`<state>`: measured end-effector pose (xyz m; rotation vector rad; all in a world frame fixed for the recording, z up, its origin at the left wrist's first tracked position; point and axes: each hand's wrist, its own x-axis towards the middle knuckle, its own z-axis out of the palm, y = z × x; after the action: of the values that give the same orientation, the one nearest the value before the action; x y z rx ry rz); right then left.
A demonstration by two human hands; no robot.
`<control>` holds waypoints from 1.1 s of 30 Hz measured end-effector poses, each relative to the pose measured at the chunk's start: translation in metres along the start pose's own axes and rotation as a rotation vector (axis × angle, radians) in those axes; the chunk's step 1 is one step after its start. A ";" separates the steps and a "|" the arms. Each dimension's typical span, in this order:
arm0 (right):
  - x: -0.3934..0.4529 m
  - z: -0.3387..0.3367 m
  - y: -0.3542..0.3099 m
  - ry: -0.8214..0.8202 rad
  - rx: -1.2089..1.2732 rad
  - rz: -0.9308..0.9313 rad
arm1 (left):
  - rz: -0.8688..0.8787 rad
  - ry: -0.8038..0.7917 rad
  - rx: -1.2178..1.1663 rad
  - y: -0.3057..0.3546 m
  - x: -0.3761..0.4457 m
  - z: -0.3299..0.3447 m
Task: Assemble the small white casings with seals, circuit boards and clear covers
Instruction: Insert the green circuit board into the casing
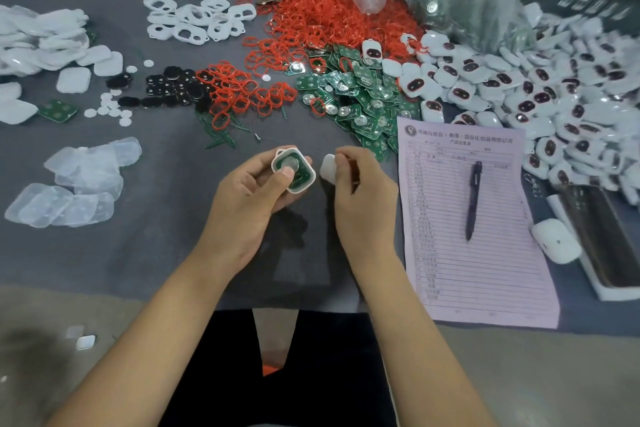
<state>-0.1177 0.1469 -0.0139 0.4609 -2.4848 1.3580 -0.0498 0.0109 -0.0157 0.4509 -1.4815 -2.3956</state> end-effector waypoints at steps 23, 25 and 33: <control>-0.006 0.008 -0.009 -0.097 -0.052 -0.424 | -0.256 -0.076 -0.054 0.017 0.003 0.004; -0.005 0.006 -0.010 -0.121 -0.020 -0.401 | -0.243 -0.081 -0.066 0.016 0.003 0.002; -0.005 0.005 -0.012 -0.179 0.010 -0.354 | -0.217 -0.081 -0.058 0.014 0.003 0.003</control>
<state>-0.1087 0.1373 -0.0095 1.0106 -2.3798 1.2308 -0.0527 0.0059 -0.0028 0.5314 -1.4586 -2.6465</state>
